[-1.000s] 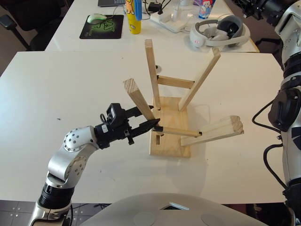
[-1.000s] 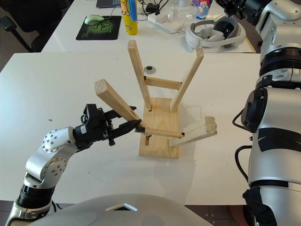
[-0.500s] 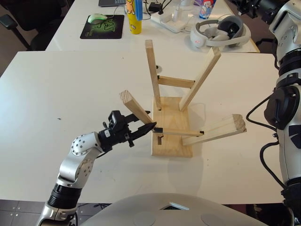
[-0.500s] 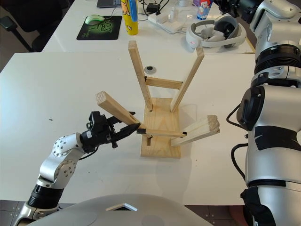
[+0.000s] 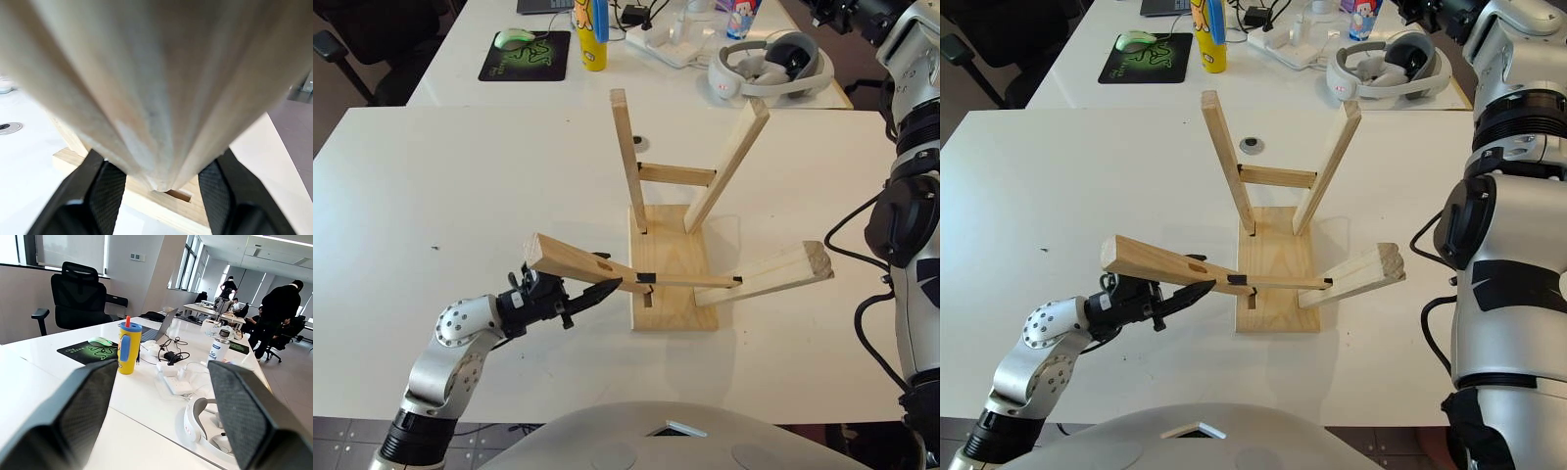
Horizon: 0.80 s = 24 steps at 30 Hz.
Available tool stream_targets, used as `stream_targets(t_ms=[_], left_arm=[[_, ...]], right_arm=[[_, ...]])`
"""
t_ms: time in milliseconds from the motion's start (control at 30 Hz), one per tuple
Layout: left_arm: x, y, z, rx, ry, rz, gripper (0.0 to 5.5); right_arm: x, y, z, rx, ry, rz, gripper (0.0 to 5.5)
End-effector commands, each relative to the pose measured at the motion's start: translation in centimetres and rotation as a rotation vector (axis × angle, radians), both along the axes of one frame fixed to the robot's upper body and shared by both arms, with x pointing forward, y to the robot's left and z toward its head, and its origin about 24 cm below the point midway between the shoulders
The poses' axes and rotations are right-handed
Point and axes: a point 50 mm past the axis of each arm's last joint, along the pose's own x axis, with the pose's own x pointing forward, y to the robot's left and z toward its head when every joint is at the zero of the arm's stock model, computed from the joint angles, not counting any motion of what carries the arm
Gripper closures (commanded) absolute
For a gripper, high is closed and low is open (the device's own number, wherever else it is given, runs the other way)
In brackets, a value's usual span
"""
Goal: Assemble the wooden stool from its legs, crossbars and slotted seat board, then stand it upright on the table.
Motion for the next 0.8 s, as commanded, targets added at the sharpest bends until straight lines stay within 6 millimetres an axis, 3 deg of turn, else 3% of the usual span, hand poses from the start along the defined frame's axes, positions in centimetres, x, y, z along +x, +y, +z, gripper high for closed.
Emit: stream_targets(t_ms=[33,200,600,800], left_arm=[[-0.3,-0.9,1.5,0.053,-0.030,-0.062,3.46],[-0.1,-1.0,2.9,0.077,-0.077,-0.079,3.46],[-0.5,-0.5,1.2,0.216,-0.076,-0.127,3.46],[0.9,-0.9,2.8,0.218,-0.145,-0.142,3.46]], right_arm=[[-0.2,-0.2,0.8,0.006,-0.013,-0.001,2.10],[-0.2,-0.4,0.6,0.007,-0.009,-0.005,2.10],[-0.2,-0.2,0.8,0.005,-0.011,0.003,2.10],[-0.1,0.0,0.7,0.009,-0.009,0.013,2.10]])
